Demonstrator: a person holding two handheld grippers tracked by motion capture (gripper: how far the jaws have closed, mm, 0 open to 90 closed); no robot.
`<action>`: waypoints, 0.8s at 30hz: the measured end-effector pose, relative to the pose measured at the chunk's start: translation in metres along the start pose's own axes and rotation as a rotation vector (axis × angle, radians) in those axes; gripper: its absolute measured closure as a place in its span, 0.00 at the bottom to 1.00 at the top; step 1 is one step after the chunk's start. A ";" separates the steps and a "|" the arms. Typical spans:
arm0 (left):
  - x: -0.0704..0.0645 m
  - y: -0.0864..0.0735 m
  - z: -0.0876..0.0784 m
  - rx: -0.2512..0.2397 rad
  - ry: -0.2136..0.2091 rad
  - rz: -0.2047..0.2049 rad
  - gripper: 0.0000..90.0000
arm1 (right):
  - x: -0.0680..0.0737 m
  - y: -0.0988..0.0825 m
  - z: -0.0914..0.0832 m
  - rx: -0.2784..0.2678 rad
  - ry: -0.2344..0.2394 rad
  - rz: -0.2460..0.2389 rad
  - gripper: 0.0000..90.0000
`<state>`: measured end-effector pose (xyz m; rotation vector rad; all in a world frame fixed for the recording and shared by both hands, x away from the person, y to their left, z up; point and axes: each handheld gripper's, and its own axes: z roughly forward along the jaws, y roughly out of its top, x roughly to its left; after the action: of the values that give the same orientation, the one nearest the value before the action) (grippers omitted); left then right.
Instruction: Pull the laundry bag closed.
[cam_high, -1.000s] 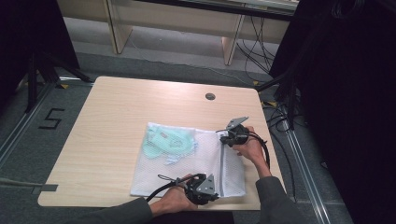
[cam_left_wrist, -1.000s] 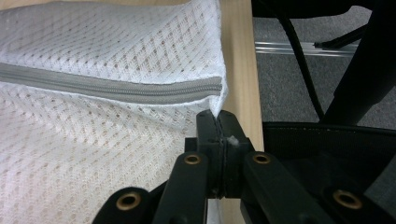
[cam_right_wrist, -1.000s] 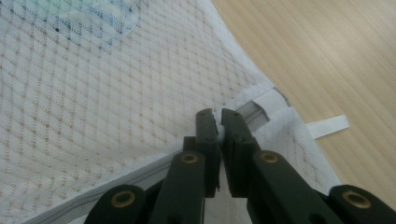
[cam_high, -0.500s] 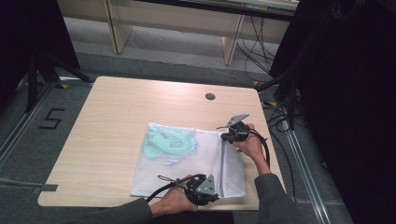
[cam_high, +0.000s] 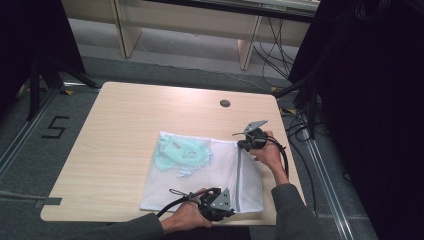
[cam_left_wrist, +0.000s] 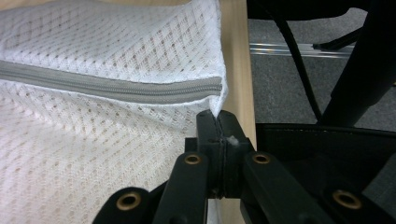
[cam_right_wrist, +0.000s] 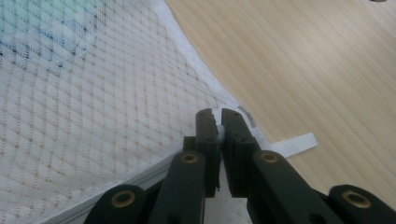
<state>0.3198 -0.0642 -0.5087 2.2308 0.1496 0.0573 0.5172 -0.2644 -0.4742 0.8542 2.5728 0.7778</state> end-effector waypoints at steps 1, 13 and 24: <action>0.000 0.000 0.000 -0.005 0.003 -0.005 0.99 | -0.001 0.000 0.000 -0.009 0.011 -0.004 0.96; 0.002 0.001 -0.002 -0.016 -0.012 -0.026 0.99 | -0.002 0.000 0.001 -0.015 -0.005 0.010 0.96; 0.004 0.000 -0.002 -0.018 -0.011 -0.042 0.99 | -0.001 0.001 0.001 -0.024 -0.027 -0.004 0.96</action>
<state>0.3237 -0.0621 -0.5070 2.2092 0.1893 0.0234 0.5189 -0.2641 -0.4742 0.8464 2.5360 0.7885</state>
